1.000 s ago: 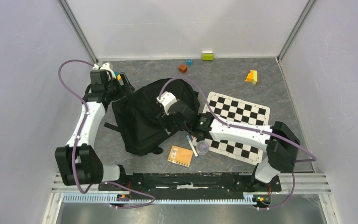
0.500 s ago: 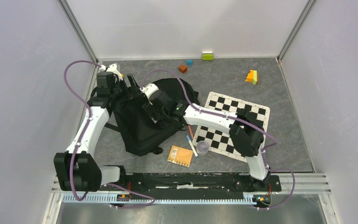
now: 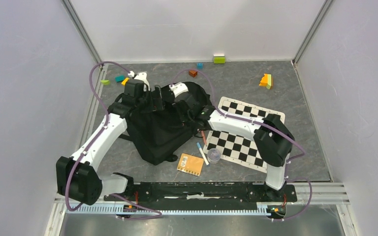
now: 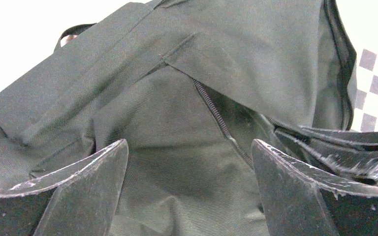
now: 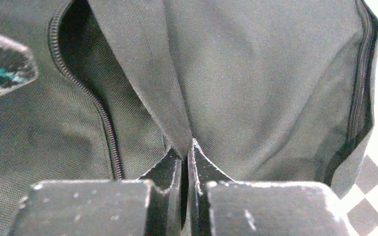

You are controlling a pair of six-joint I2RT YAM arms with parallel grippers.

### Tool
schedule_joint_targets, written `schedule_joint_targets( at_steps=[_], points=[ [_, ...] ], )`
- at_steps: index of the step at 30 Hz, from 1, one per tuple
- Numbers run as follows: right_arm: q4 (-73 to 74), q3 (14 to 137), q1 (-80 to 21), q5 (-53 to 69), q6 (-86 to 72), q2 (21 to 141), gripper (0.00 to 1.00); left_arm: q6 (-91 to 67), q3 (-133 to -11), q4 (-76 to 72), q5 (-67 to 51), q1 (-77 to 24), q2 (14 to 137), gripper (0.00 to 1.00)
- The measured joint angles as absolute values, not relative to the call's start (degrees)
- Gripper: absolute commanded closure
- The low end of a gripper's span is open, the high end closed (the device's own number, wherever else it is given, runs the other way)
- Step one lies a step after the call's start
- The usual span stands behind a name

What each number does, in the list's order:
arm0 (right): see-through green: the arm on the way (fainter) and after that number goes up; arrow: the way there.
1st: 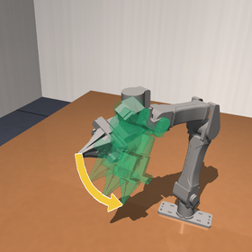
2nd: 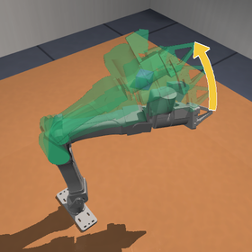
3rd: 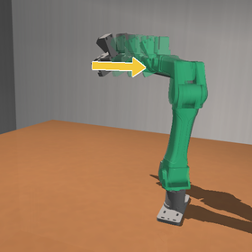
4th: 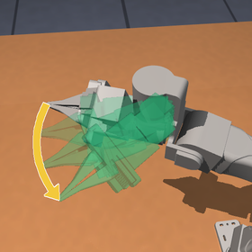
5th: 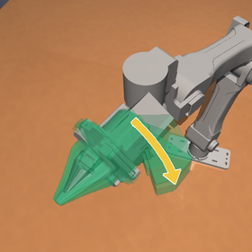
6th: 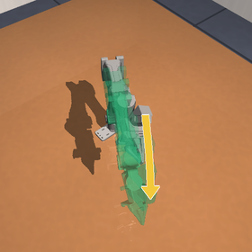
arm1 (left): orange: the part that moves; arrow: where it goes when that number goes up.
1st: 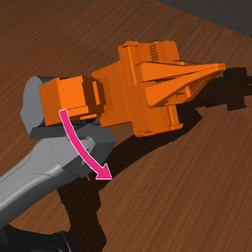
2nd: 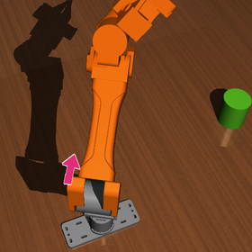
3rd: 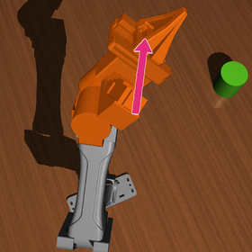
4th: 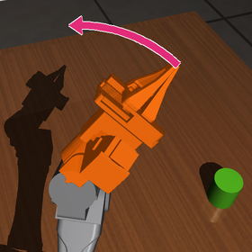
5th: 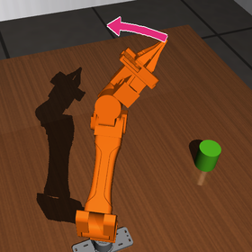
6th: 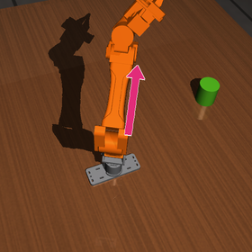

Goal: Pack the student bag
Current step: Unzip the student bag at the center of the board.

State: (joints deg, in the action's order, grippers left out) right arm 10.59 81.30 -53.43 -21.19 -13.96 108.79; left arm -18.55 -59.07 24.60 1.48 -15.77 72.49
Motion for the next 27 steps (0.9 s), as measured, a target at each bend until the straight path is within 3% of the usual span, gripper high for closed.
schedule_joint_targets(
  at_steps=[8, 20, 22, 25, 27],
  points=[
    [0.7, 70.1, -50.8, -13.9, -19.1, 103.0, 1.00, -19.7, -59.0, 26.4, 7.2, -22.4, 72.5, 0.00],
    [-3.5, 67.6, -51.4, -11.6, -21.2, 102.0, 1.00, -23.2, -58.8, 25.3, 15.8, -24.6, 80.3, 0.01],
    [-3.6, 67.6, -51.9, -12.4, -21.1, 102.0, 1.00, -23.8, -58.8, 24.7, 16.8, -24.6, 80.3, 0.13],
    [-3.6, 67.6, -52.2, -13.0, -21.0, 102.0, 1.00, -24.1, -58.8, 24.1, 18.1, -24.7, 81.1, 0.50],
    [-3.3, 67.6, -52.2, -13.8, -20.8, 102.0, 1.00, -23.9, -58.8, 23.9, 19.0, -24.7, 82.0, 0.64]
  ],
)
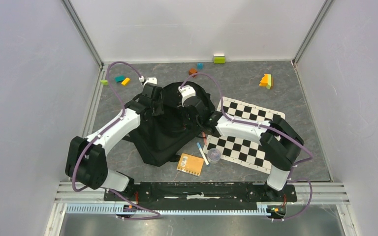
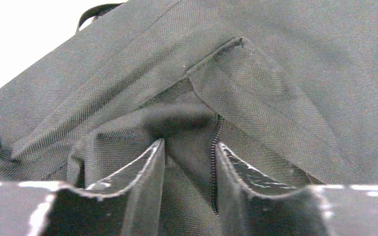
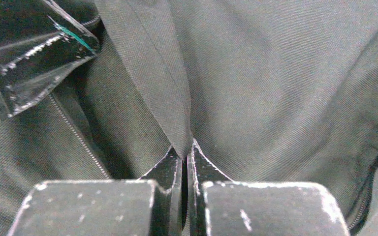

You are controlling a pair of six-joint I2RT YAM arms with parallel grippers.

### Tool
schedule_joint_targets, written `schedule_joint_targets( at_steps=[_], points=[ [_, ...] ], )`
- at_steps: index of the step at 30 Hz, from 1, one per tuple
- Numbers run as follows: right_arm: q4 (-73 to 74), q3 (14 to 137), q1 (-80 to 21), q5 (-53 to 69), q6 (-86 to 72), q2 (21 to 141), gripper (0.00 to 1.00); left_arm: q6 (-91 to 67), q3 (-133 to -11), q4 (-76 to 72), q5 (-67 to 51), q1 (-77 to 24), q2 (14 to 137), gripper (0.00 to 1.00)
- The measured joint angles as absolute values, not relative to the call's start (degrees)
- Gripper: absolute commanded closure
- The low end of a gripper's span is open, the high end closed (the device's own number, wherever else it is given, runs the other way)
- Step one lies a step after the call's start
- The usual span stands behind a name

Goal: Pack the student bag
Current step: Unzip the student bag at the center of the board.

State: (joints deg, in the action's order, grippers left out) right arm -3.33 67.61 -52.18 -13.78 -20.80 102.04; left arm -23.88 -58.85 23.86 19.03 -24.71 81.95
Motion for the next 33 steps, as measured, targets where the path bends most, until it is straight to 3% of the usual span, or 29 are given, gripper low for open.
schedule_joint_targets(
  at_steps=[4, 13, 15, 20, 25, 33],
  points=[
    [0.3, 69.7, -52.5, -16.8, -19.6, 102.1, 1.00, -21.9, -58.8, 23.6, 17.7, -24.5, 81.2, 0.74],
    [7.0, 73.8, -53.4, -22.4, -17.1, 102.1, 1.00, -13.3, -66.4, 29.1, 8.4, -24.4, 74.3, 0.73],
    [7.2, 73.8, -53.4, -22.4, -17.1, 102.1, 1.00, -13.1, -68.5, 30.6, 7.8, -24.5, 73.1, 0.68],
    [7.0, 73.8, -53.8, -22.3, -17.1, 102.1, 1.00, -16.0, -68.2, 33.5, 7.3, -24.5, 71.0, 0.33],
    [6.9, 73.8, -54.5, -22.3, -17.3, 102.1, 1.00, -23.7, -61.4, 33.4, 7.1, -24.5, 68.2, 0.11],
    [6.4, 73.8, -56.1, -22.5, -17.3, 102.2, 1.00, -34.7, -55.7, 30.5, 9.3, -24.5, 68.1, 0.12]
  ],
)
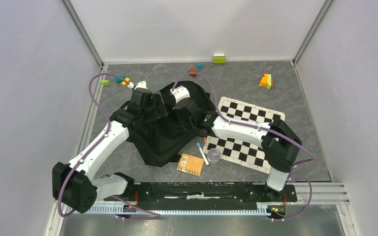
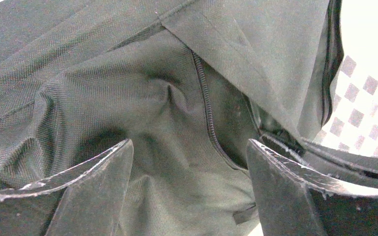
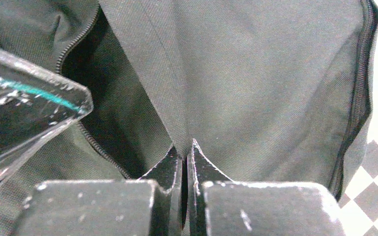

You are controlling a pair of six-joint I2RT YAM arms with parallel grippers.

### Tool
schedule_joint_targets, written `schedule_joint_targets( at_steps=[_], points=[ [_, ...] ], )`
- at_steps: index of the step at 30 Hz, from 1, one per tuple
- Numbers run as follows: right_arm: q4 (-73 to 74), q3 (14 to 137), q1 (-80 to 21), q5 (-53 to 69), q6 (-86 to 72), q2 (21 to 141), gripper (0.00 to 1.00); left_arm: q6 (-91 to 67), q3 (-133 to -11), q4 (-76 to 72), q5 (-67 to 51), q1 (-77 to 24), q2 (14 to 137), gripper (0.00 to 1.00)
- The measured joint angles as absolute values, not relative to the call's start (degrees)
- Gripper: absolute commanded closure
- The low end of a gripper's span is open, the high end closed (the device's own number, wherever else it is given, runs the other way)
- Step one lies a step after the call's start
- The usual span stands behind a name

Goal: Pack the student bag
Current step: Unzip the student bag at the center of the board, then pick up the stationery from the center of the board.

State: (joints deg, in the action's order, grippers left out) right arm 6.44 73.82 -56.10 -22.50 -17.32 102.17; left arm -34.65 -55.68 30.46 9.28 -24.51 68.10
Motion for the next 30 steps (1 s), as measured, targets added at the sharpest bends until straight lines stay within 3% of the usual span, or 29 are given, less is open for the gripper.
schedule_joint_targets(
  at_steps=[5, 8, 15, 16, 20, 22, 30],
  points=[
    [6.0, 73.8, -56.9, -22.8, -17.3, 102.6, 1.00, -37.2, -54.9, 27.5, 10.8, -25.0, 68.8, 0.23],
    [5.7, 73.8, -57.3, -23.0, -17.3, 102.9, 1.00, -37.3, -54.9, 26.2, 11.9, -26.1, 69.7, 0.39],
    [5.3, 73.8, -57.6, -23.0, -17.3, 103.0, 1.00, -37.3, -56.5, 27.0, 14.2, -28.8, 75.2, 0.37],
    [5.2, 73.8, -57.6, -23.0, -17.3, 103.0, 1.00, -37.3, -56.6, 27.3, 14.8, -29.3, 75.7, 0.40],
    [5.2, 73.8, -57.6, -23.0, -17.3, 103.0, 1.00, -37.4, -56.6, 28.1, 15.8, -30.4, 76.3, 0.85],
    [5.2, 73.8, -57.6, -23.2, -17.3, 103.0, 1.00, -37.5, -56.6, 28.6, 16.1, -30.6, 76.2, 0.96],
    [5.5, 73.8, -56.5, -25.2, -17.1, 103.0, 1.00, -35.2, -56.7, 30.7, 15.5, -30.9, 68.3, 0.98]
  ],
)
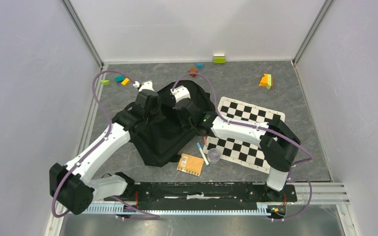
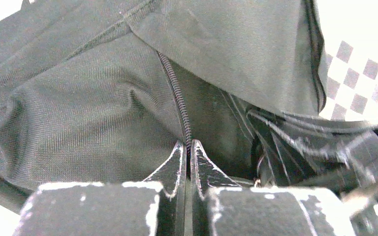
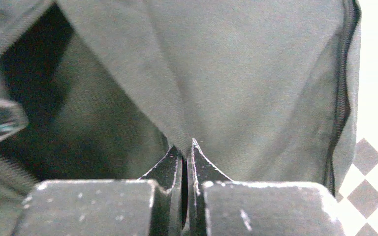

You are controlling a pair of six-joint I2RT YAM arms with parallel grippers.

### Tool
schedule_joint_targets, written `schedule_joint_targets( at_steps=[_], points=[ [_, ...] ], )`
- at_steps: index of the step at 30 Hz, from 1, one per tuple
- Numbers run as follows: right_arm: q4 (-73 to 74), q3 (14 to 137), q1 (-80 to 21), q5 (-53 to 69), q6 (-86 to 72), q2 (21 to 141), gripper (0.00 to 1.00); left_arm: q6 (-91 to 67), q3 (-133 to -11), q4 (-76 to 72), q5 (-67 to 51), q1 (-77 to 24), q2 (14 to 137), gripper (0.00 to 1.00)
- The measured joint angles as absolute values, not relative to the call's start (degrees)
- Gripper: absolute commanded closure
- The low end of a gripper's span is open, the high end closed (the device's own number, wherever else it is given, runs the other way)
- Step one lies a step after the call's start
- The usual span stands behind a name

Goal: Pack the student bag
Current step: Pick up the stationery from the center of the board.

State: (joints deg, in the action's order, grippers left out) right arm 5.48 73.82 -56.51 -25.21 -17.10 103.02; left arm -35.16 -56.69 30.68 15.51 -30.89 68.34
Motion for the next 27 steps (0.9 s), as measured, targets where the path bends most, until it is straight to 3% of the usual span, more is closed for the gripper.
schedule_joint_targets(
  at_steps=[4, 6, 9, 12, 18, 22, 24, 27],
  points=[
    [6.5, 73.9, -54.7, -24.4, -17.1, 103.0, 0.98, -31.3, -57.5, 31.6, 11.8, -30.7, 66.3, 0.98],
    [7.4, 74.2, -53.9, -23.4, -17.0, 103.0, 0.80, -28.9, -57.6, 31.7, 9.7, -30.7, 67.0, 0.98],
    [8.0, 74.5, -53.3, -21.5, -16.1, 103.0, 0.45, -25.6, -57.6, 32.2, 7.3, -30.7, 68.2, 0.98],
    [9.7, 74.5, -52.6, -19.2, -13.7, 101.7, 0.29, -22.6, -58.0, 33.0, 5.9, -30.5, 68.9, 0.98],
    [12.7, 69.7, -52.1, -17.7, -11.8, 91.0, 0.15, -18.6, -58.8, 33.3, 4.2, -30.2, 69.0, 0.98],
    [13.8, 58.7, -52.1, -16.8, -12.1, 79.2, 0.13, -16.6, -58.2, 32.6, 4.0, -30.2, 68.1, 0.98],
    [15.6, 54.1, -52.1, -16.4, -12.7, 76.0, 0.03, -15.6, -56.7, 31.8, 4.0, -30.1, 66.4, 0.98],
    [18.3, 46.8, -52.3, -14.8, -14.8, 74.1, 0.03, -14.2, -52.2, 28.8, 4.1, -30.0, 62.2, 0.98]
  ],
)
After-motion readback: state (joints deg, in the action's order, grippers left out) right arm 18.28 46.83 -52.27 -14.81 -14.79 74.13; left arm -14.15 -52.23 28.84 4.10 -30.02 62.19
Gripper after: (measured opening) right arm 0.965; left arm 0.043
